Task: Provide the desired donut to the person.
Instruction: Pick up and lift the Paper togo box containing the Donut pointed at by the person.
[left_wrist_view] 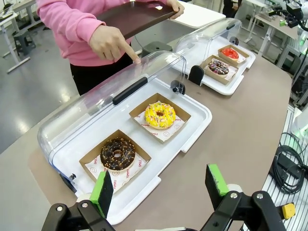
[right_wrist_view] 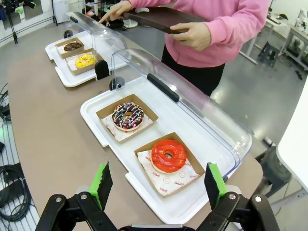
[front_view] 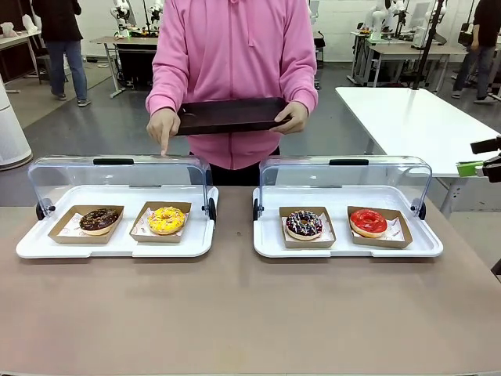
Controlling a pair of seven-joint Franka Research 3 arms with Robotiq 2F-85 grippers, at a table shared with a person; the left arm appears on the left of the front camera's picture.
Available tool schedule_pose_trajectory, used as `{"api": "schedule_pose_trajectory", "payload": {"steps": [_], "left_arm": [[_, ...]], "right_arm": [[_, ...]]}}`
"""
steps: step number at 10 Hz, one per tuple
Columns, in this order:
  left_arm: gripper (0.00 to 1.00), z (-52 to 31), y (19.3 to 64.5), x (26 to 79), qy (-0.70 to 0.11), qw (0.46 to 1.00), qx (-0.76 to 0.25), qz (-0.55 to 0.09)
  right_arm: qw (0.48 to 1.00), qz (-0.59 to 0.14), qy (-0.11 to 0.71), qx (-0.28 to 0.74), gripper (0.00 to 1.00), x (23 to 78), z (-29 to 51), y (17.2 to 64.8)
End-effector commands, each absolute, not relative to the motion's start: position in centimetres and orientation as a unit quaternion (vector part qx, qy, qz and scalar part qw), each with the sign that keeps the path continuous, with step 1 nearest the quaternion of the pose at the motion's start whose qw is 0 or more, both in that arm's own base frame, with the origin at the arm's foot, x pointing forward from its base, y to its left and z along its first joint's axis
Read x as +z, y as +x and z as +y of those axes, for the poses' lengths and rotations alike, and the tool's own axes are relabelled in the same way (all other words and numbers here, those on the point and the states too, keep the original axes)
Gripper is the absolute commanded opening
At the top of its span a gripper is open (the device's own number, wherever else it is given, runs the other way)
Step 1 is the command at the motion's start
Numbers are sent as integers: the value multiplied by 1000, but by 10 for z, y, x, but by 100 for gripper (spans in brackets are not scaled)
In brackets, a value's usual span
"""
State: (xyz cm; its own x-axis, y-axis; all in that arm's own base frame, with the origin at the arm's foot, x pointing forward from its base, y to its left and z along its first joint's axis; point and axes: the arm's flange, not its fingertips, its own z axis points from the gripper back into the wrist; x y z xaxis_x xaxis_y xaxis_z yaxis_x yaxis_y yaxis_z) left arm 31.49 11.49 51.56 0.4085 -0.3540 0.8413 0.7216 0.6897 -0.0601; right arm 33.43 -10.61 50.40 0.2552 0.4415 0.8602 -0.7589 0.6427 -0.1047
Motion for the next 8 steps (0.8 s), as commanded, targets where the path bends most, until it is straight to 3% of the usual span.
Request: {"api": "schedule_pose_trajectory", "payload": {"steps": [1,4,6,8], "left_arm": [[100,74,310,505,-189,813,-356,-421],[100,-5,331,463,-138,821,-440,-337],[100,-51,343,424,-138,805,-523,-241],[100,-78,358,391,-144,789,-568,-184]], "right_arm": [[768,-477,174,390,100,502,-106,337],[768,-477,174,390,100,502,-106,337],[768,-477,174,390,100,502,-106,337],[768,-477,174,390,100,502,-106,337]]}}
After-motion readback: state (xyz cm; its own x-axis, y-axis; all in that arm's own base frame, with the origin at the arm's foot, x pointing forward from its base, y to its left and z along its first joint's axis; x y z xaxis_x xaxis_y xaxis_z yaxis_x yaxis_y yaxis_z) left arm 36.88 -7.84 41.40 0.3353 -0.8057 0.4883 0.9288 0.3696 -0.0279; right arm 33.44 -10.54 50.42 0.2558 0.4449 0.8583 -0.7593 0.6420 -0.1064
